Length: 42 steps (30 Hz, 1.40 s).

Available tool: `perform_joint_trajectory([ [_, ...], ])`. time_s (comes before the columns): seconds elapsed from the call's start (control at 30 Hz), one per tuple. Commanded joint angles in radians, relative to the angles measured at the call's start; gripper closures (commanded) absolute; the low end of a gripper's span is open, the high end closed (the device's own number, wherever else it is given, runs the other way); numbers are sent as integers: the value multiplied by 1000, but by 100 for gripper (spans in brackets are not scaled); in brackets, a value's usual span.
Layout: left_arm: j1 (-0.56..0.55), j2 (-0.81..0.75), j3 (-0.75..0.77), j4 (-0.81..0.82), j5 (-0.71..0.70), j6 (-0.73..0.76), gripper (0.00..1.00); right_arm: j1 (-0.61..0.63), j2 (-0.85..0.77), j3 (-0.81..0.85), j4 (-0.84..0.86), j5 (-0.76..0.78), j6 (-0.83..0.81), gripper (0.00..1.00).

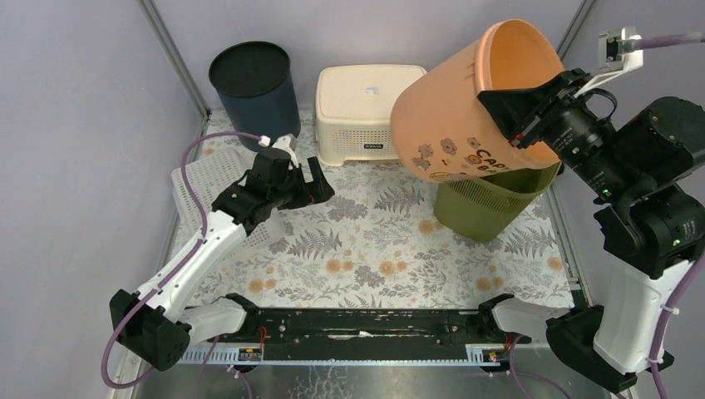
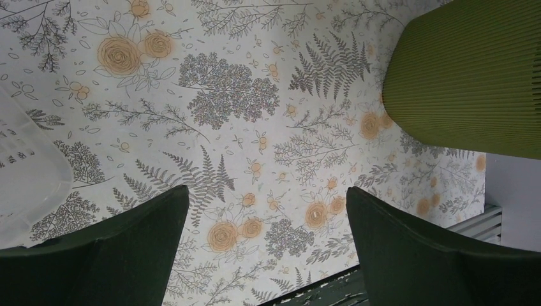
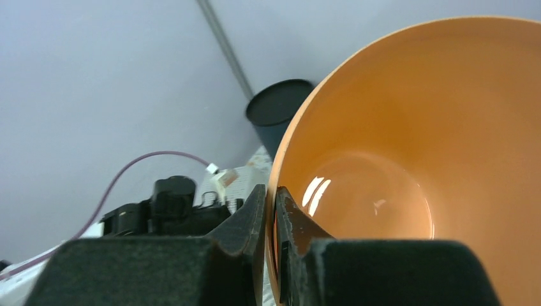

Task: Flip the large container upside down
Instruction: Place the container at the center of the board.

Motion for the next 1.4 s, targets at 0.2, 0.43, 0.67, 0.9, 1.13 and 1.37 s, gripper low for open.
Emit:
perform_joint_trajectory([
  [0.2, -5, -146, 19, 22, -15, -23, 0, -1, -34, -216, 374, -328, 231, 100],
  [0.43, -5, -236, 68, -56, -59, -25, 0, -2, -52, -429, 558, -423, 342, 100],
  [0.67, -5, -311, 30, -104, -128, -43, 0, 21, -48, -587, 672, -450, 408, 100],
  [0.9, -5, -388, -1, -131, -147, -54, 0, 116, -22, -658, 642, -358, 333, 100],
  [1.13, -5, -404, -43, -130, -134, -65, 0, 195, 39, -659, 577, -267, 233, 100],
  [1.37, -5, -412, -91, -108, -117, -76, 0, 272, 107, -668, 551, -158, 137, 100],
])
